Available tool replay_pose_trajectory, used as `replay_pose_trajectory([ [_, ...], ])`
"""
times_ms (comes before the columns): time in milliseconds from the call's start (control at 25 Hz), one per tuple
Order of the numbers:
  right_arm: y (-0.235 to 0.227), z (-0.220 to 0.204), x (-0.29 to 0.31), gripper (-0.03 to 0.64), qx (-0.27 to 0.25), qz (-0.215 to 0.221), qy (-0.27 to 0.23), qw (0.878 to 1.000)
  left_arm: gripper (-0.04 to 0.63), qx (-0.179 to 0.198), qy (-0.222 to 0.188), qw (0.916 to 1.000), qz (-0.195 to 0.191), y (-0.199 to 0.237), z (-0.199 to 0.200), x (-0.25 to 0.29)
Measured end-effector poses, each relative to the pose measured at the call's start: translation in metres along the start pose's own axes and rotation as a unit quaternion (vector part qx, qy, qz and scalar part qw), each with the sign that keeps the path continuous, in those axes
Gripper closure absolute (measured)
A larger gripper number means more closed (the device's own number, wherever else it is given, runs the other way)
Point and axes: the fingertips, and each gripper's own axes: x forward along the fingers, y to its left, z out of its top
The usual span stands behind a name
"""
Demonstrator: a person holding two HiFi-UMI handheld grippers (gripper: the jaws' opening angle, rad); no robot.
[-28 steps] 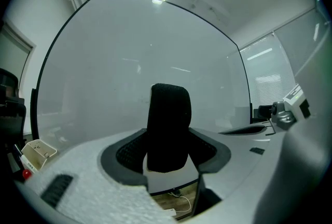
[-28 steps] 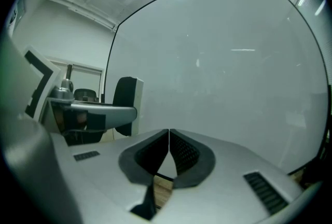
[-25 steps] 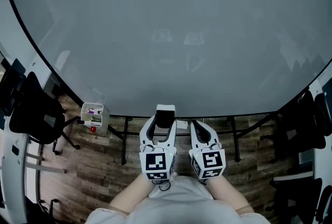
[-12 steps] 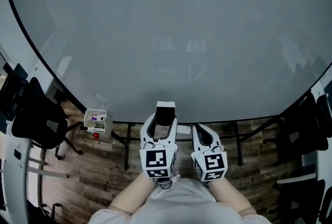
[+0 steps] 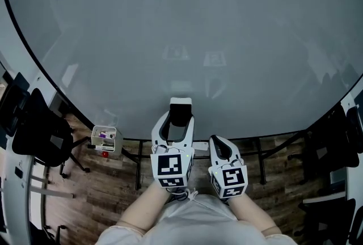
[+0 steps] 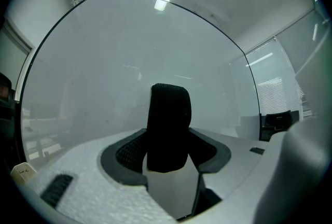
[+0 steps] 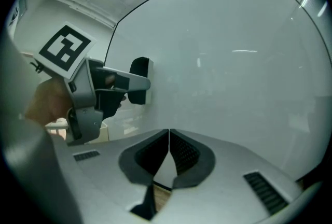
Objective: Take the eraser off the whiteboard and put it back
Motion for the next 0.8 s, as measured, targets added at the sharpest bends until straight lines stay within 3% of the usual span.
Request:
replay_pose_trajectory([
  [800,-0.008,-0.006,0.010,0.589,0.011,-0.003,0.007,1.000,0.350,0.014,-0.007,0.9999,0.001,0.000,0.004,0.015],
])
